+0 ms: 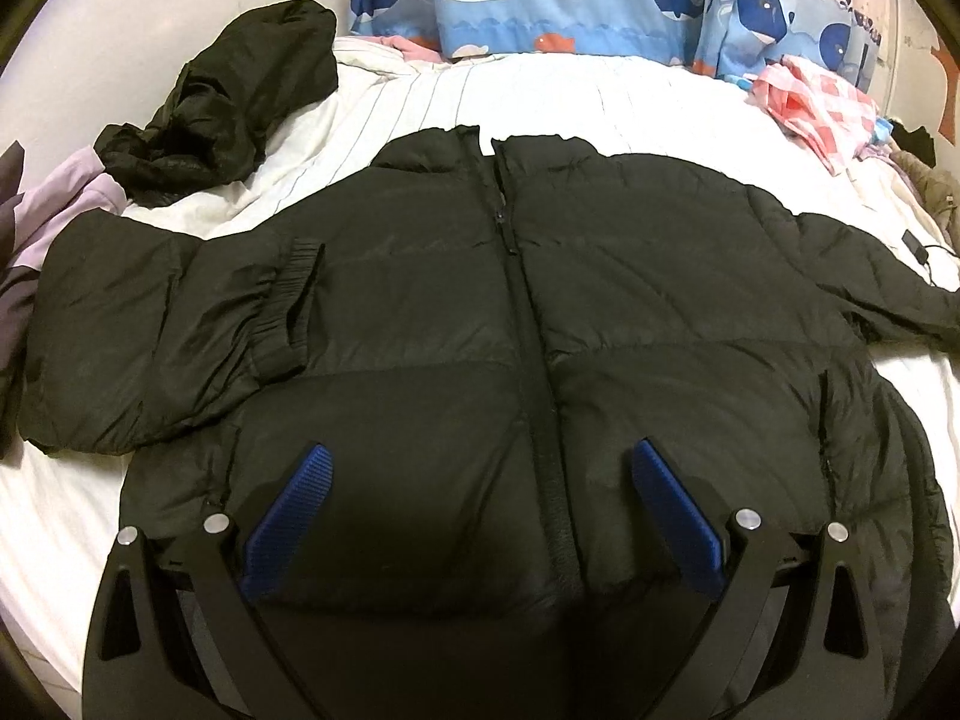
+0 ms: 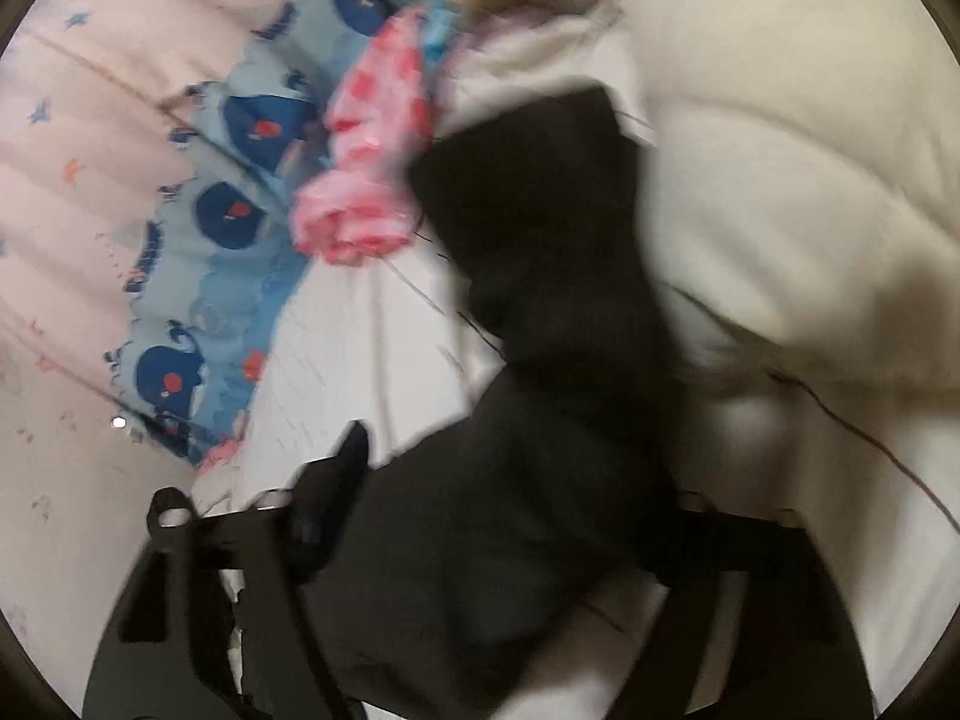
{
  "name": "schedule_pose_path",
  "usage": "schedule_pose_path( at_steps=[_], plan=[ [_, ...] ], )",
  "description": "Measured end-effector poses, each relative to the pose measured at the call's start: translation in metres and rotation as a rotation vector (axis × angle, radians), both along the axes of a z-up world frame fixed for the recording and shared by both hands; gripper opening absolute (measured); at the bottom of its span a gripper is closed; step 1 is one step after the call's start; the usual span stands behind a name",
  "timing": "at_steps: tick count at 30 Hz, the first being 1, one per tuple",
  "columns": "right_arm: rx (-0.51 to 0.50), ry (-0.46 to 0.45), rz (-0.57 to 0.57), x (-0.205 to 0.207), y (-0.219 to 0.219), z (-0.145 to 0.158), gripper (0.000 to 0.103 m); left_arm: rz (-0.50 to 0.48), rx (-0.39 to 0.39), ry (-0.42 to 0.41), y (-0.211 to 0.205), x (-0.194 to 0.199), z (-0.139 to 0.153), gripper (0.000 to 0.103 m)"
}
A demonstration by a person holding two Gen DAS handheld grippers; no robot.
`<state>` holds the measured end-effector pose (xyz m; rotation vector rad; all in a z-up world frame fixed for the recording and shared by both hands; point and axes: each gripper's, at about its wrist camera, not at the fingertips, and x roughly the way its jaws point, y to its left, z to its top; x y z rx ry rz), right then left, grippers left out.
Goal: Fold large clothes
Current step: 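Grasp the cuff of the jacket sleeve with the right gripper and lift it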
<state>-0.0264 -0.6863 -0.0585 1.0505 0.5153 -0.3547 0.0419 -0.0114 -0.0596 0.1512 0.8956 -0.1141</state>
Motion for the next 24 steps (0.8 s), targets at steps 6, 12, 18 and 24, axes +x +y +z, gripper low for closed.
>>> schedule_pose_path(
  at_steps=[6, 12, 18, 24],
  plan=[
    [-0.24, 0.003, 0.066, 0.026, 0.009, 0.077, 0.003, -0.008, 0.014, -0.025, -0.006, -0.002, 0.002, 0.096],
    [-0.411, -0.048, -0.039, 0.023, -0.004, 0.126, 0.002, -0.005, -0.009, -0.034, -0.006, -0.001, 0.005, 0.096],
    [-0.199, 0.308, -0.014, 0.027, -0.044, 0.006, 0.002, -0.03, 0.001, -0.024, -0.012, -0.003, 0.002, 0.096],
    [-0.174, 0.301, 0.05, -0.02, -0.015, 0.027, 0.018, -0.018, 0.064, -0.128, 0.006, -0.012, 0.025, 0.096]
  ],
)
